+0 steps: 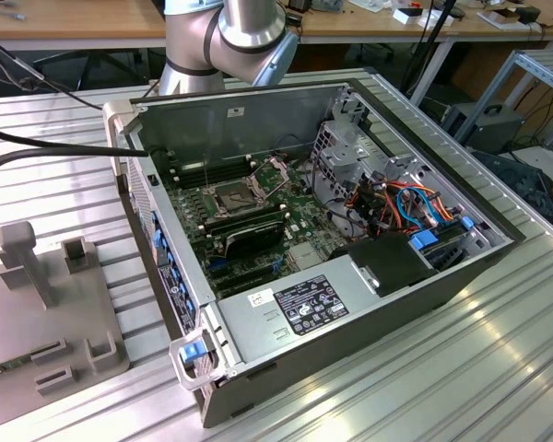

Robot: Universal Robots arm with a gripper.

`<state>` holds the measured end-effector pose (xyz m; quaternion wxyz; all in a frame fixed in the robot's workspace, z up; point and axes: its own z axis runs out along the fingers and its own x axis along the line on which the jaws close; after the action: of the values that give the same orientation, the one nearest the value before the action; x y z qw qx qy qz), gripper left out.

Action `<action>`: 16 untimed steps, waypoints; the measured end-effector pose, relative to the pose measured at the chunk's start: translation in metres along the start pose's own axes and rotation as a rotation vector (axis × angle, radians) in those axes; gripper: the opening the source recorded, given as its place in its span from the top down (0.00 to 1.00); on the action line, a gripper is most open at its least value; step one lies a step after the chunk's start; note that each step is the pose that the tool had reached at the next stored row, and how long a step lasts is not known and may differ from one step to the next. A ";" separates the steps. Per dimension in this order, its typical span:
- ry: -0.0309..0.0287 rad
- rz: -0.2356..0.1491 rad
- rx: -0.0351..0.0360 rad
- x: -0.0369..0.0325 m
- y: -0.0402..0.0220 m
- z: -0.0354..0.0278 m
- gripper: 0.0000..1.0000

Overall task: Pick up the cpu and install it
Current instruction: 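Pick up the cpu and move it towards the insertion slot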

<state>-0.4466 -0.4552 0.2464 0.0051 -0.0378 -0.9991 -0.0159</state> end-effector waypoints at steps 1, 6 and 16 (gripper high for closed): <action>0.0000 0.000 0.0000 0.0000 0.0000 0.0000 0.34; -0.0001 0.000 -0.0001 -0.0001 0.0000 0.0014 0.34; -0.0001 0.000 -0.0001 -0.0002 -0.0005 0.0147 0.34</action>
<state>-0.4465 -0.4552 0.2317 0.0050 -0.0377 -0.9991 -0.0159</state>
